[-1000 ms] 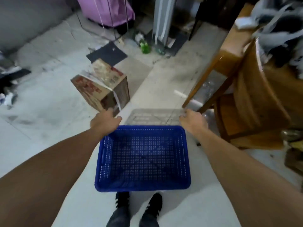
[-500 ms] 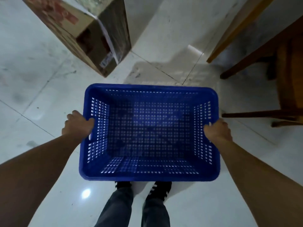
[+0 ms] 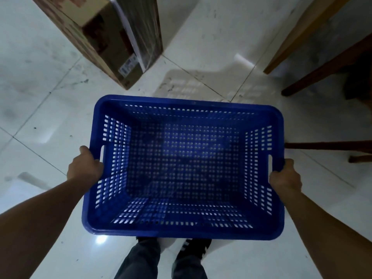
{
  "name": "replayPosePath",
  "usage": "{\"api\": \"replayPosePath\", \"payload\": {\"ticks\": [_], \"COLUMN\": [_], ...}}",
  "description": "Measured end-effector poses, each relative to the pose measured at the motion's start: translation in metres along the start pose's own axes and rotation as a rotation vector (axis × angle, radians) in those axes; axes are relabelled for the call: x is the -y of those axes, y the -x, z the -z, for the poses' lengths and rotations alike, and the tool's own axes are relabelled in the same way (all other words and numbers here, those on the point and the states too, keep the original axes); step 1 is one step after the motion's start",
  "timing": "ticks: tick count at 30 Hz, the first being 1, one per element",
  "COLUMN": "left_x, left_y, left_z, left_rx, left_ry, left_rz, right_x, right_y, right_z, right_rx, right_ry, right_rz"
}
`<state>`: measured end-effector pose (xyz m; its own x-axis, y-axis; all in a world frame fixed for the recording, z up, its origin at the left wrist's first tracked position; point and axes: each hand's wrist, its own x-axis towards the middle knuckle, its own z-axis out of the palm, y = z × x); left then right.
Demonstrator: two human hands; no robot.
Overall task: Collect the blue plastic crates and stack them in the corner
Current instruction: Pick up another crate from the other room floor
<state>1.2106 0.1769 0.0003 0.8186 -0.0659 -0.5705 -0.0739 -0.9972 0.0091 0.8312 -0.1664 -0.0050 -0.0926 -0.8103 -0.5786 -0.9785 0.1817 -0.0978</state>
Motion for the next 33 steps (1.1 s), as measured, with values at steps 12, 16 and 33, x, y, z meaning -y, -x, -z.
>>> {"api": "replayPosePath", "payload": {"ticks": [12,16,33], "left_x": [-0.006,-0.010,-0.049], "left_y": [0.055,0.086,0.312], "left_z": [0.149,0.234,0.644], "left_rx": [-0.089,-0.123,-0.445], "left_ry": [0.039,0.090,0.259], "left_rz": [-0.089,-0.126,-0.449], "right_x": [0.040,0.074,0.156], "right_y": [0.082,0.131,0.379], "right_z": [0.124,0.202,0.617], "right_rx": [-0.054,-0.102,-0.468], "right_ry": [0.009,-0.025,-0.083], "right_rz": [0.142,0.167,0.437]}}
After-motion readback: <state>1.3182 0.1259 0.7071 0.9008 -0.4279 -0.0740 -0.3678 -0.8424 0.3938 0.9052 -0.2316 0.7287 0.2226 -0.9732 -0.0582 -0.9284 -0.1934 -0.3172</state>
